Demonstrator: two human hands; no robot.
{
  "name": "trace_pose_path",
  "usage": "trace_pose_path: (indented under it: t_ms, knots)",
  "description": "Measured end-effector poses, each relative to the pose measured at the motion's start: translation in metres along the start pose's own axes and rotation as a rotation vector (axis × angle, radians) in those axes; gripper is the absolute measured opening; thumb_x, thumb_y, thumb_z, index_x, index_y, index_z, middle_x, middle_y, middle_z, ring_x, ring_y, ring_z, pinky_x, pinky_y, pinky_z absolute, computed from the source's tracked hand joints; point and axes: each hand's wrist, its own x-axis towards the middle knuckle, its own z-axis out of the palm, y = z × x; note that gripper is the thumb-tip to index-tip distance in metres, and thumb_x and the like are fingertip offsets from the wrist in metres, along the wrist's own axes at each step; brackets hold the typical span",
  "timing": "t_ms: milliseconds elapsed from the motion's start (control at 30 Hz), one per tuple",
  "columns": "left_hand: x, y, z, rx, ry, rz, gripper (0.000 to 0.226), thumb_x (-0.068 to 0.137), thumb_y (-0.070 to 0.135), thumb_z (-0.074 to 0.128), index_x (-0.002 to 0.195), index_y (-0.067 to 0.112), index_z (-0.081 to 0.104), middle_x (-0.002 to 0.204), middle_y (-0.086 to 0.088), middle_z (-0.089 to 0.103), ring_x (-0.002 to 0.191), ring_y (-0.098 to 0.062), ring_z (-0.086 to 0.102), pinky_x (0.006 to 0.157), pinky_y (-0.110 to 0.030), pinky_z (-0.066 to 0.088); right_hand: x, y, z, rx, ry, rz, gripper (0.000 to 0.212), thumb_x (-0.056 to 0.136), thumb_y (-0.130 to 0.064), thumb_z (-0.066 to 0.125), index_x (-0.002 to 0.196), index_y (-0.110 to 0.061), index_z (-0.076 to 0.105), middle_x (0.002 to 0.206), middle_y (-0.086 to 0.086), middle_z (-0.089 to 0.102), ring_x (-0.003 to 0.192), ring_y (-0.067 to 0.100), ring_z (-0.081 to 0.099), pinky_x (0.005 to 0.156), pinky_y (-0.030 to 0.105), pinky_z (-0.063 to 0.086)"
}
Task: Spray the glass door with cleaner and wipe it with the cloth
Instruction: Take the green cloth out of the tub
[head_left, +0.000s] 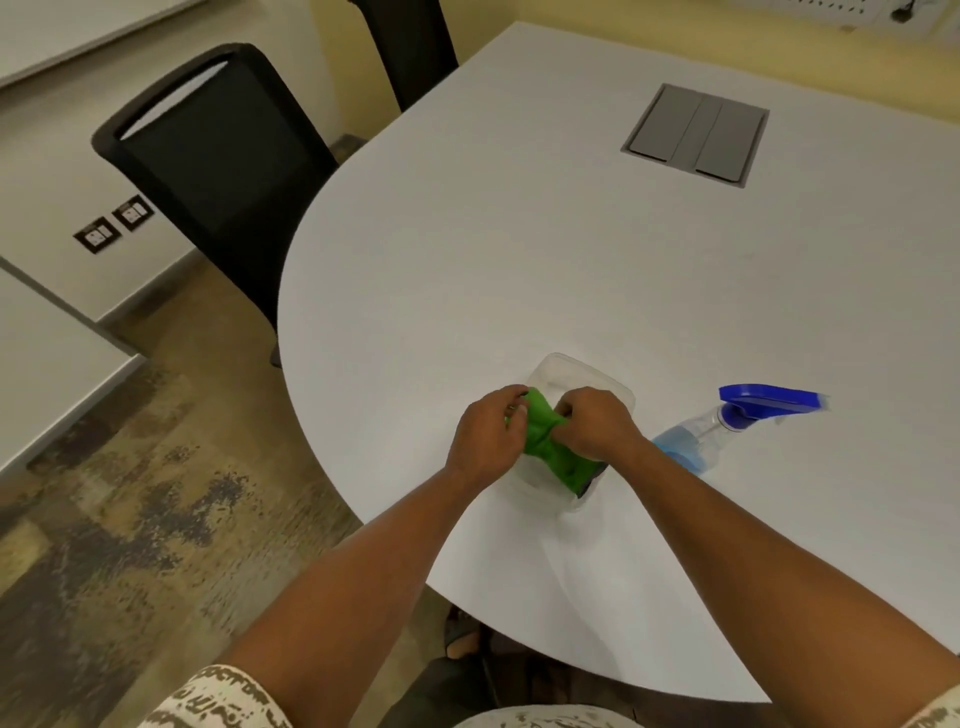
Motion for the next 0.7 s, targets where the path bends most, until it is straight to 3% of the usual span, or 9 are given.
trace_pose_path:
  t_ms: [167, 300, 467, 600, 700]
  knots:
    - [-0.034, 0.026, -0.004, -0.016, 0.194, -0.013, 0.049, 0.106, 0.042, 0.041, 0.150, 0.020, 0.042, 0.137, 0.002, 0.059, 0.119, -0.014, 0.059, 0.097, -0.033, 0.053, -0.035, -0.010, -0.036, 0.044, 0.066, -0.115, 0.018, 0.086, -0.021, 0.064, 0.102, -0.014, 0.070, 0.095, 0.005, 0.068, 0.081, 0.018, 0.055, 0.063, 0.026, 0.037]
    - [-0.058, 0.043, -0.008, -0.016, 0.311, -0.030, 0.050, 0.106, 0.044, 0.039, 0.149, 0.019, 0.042, 0.143, 0.000, 0.053, 0.126, -0.015, 0.055, 0.101, -0.037, 0.052, -0.060, -0.018, -0.053, 0.110, 0.129, -0.238, 0.020, 0.086, -0.022, 0.066, 0.105, -0.017, 0.068, 0.096, 0.003, 0.067, 0.082, 0.018, 0.059, 0.065, 0.026, 0.042]
    - [-0.100, 0.053, -0.016, -0.008, 0.422, -0.017, 0.038, 0.104, 0.043, 0.047, 0.131, 0.018, 0.056, 0.114, 0.006, 0.061, 0.108, -0.016, 0.060, 0.089, -0.036, 0.054, -0.090, -0.028, -0.052, 0.192, 0.172, -0.391, 0.019, 0.088, -0.023, 0.065, 0.107, -0.019, 0.066, 0.103, 0.002, 0.066, 0.089, 0.018, 0.059, 0.070, 0.028, 0.043]
    - [-0.135, 0.055, -0.032, 0.030, 0.505, -0.067, 0.034, 0.101, 0.047, 0.052, 0.118, 0.019, 0.062, 0.101, 0.004, 0.061, 0.089, -0.013, 0.060, 0.070, -0.025, 0.048, -0.114, -0.044, -0.038, 0.189, 0.150, -0.487, 0.018, 0.091, -0.022, 0.062, 0.109, -0.018, 0.065, 0.107, 0.002, 0.067, 0.093, 0.020, 0.061, 0.073, 0.030, 0.045]
    - [-0.163, 0.050, -0.046, 0.014, 0.565, -0.139, 0.024, 0.099, 0.042, 0.058, 0.100, 0.018, 0.062, 0.096, 0.001, 0.058, 0.082, -0.012, 0.057, 0.064, -0.021, 0.043, -0.136, -0.059, -0.023, 0.203, 0.110, -0.545, 0.018, 0.092, -0.024, 0.061, 0.109, -0.018, 0.064, 0.108, 0.000, 0.067, 0.096, 0.019, 0.061, 0.074, 0.029, 0.045]
